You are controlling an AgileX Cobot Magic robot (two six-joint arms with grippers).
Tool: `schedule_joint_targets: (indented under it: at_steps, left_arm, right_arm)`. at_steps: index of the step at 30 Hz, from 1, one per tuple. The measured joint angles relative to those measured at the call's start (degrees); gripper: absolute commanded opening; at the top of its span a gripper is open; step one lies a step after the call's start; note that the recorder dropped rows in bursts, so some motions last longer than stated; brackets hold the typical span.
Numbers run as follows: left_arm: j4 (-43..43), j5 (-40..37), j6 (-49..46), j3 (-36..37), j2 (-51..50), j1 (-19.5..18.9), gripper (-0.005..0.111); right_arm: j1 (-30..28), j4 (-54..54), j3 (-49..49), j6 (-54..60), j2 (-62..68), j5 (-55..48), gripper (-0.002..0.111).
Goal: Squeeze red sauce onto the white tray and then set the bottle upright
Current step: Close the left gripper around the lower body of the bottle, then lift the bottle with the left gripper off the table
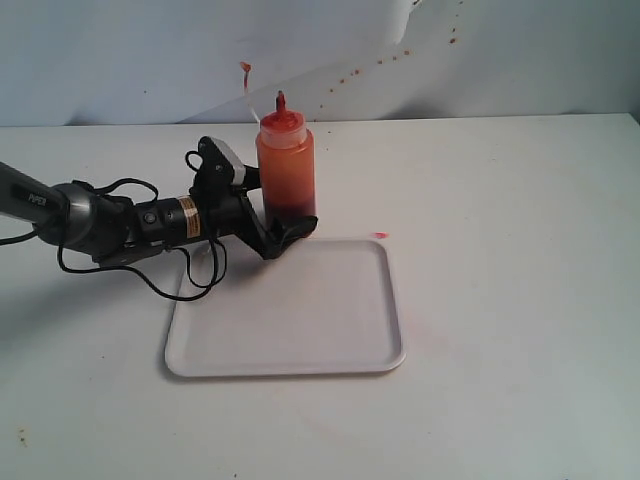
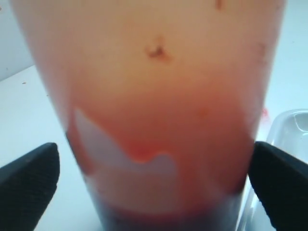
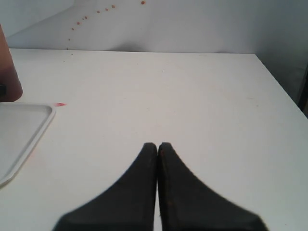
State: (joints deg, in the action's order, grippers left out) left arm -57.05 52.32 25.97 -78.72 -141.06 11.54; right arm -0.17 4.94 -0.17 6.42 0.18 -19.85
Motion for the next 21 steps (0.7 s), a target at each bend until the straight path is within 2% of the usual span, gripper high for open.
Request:
schedule_joint_targets:
  at_steps: [21]
  left_arm:
    - [2.6,-0.2,0.3,0.0,-0.2,0.0,0.105]
  right_arm:
    - [0.0,0.0,0.0,0.0,0.0,0.0,0.0]
